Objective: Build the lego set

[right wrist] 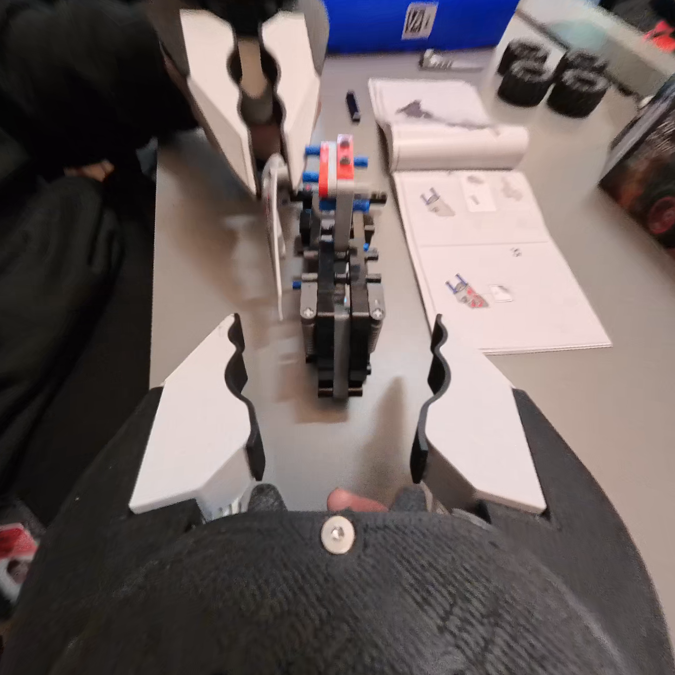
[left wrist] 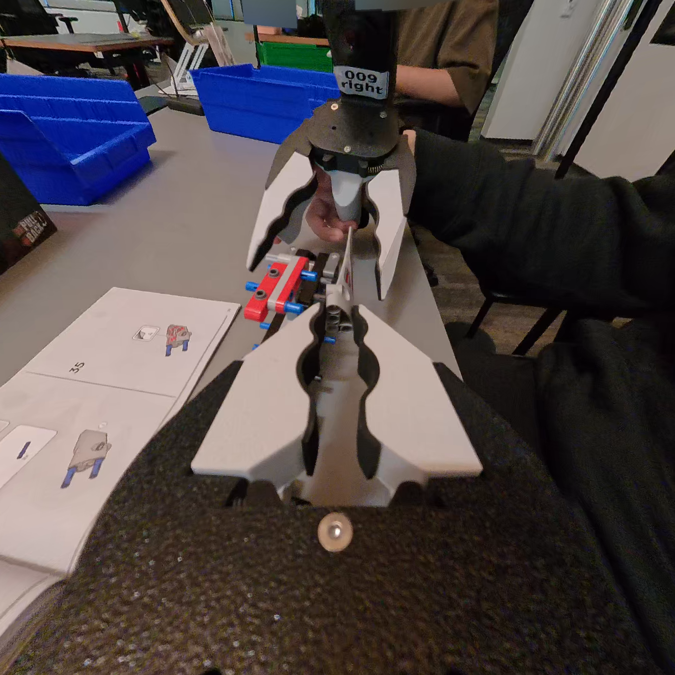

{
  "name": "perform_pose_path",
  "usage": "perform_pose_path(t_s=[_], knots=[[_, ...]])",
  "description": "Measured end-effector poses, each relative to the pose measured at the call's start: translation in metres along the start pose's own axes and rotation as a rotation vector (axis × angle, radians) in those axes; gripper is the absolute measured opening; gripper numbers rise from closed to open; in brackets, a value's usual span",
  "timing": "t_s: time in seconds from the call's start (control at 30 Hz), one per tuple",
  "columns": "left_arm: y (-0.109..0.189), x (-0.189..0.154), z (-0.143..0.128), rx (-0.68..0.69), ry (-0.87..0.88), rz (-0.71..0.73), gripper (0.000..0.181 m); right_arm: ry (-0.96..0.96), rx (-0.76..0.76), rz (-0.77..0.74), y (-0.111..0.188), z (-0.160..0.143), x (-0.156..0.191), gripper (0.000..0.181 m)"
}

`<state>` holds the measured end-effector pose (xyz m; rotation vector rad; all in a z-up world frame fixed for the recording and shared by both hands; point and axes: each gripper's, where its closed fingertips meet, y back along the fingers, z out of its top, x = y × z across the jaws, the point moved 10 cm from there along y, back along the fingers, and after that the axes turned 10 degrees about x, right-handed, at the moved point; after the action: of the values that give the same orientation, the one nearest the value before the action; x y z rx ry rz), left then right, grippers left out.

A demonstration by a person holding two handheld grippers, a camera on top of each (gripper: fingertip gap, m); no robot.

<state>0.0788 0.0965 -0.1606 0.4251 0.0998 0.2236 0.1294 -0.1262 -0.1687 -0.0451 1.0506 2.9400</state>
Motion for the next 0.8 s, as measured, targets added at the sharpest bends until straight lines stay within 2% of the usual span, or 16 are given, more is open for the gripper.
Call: perform_pose_path(t_s=[0.13,0.43,0.63,0.8], knots=[[-0.009,0.003,0.007,0.015,-0.024,-0.018,0.012,-0.068,-0.151,0.042,0.004,0.01,-0.003,0.094],[-0.016,0.009,0.002,0.063,-0.097,-0.02,0.011,-0.036,-0.052,0.051,-0.015,0.015,-0.006,0.089],[-0.016,0.013,0.002,0.055,-0.09,-0.013,0.011,0.011,-0.027,0.047,-0.02,0.017,-0.005,0.055],[-0.016,0.012,0.002,0.068,-0.078,0.001,0.012,0.021,-0.023,0.039,-0.021,0.017,-0.004,0.053]])
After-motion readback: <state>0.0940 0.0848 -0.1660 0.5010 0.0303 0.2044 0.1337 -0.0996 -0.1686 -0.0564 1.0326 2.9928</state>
